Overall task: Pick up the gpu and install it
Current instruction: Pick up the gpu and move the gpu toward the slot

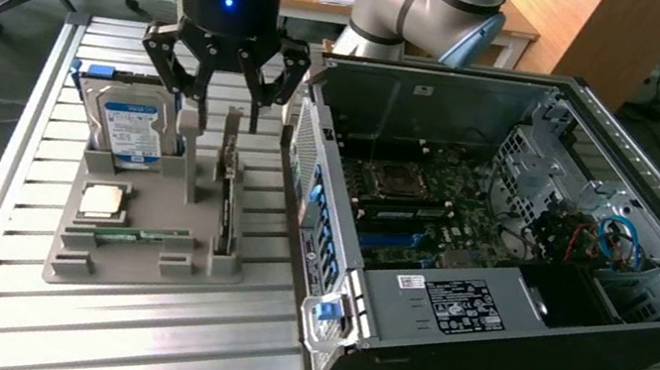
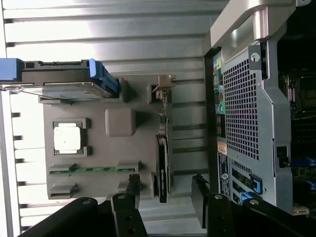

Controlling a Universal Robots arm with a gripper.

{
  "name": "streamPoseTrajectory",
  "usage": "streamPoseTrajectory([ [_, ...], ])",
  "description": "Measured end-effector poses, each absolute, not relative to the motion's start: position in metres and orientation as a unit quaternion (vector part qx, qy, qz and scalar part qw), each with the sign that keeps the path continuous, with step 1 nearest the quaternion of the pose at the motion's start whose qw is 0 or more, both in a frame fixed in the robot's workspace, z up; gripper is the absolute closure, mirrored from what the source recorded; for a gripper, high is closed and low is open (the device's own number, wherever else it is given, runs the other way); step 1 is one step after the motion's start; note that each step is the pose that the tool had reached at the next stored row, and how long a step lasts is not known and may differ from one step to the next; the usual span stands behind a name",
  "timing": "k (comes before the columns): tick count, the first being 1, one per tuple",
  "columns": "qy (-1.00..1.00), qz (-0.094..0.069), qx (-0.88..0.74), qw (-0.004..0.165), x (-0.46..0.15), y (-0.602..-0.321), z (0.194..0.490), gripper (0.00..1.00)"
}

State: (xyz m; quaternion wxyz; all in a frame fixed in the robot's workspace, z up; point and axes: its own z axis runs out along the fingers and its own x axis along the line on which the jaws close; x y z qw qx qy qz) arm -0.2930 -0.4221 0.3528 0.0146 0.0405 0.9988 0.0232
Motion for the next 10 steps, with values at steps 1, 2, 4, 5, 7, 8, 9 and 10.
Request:
streamPoseTrajectory([
  [1,0.999,0.023,0.041,0.015,-0.293,-0.422,0.351,0.45],
  [2,0.999,0.023,0.04,0.015,-0.293,-0.422,0.349,0.45],
  [4,0.999,0.023,0.04,0.015,-0.293,-0.422,0.346,0.45],
  [5,0.999,0.023,0.04,0.015,-0.293,-0.422,0.344,0.45],
  [7,0.999,0.023,0.04,0.015,-0.293,-0.422,0.343,0.45],
  [8,0.999,0.023,0.04,0.015,-0.293,-0.422,0.343,0.45],
  [9,0.999,0.023,0.04,0.015,-0.293,-0.422,0.342,0.45],
  [10,0.999,0.023,0.04,0.015,-0.293,-0.422,0.341,0.45],
])
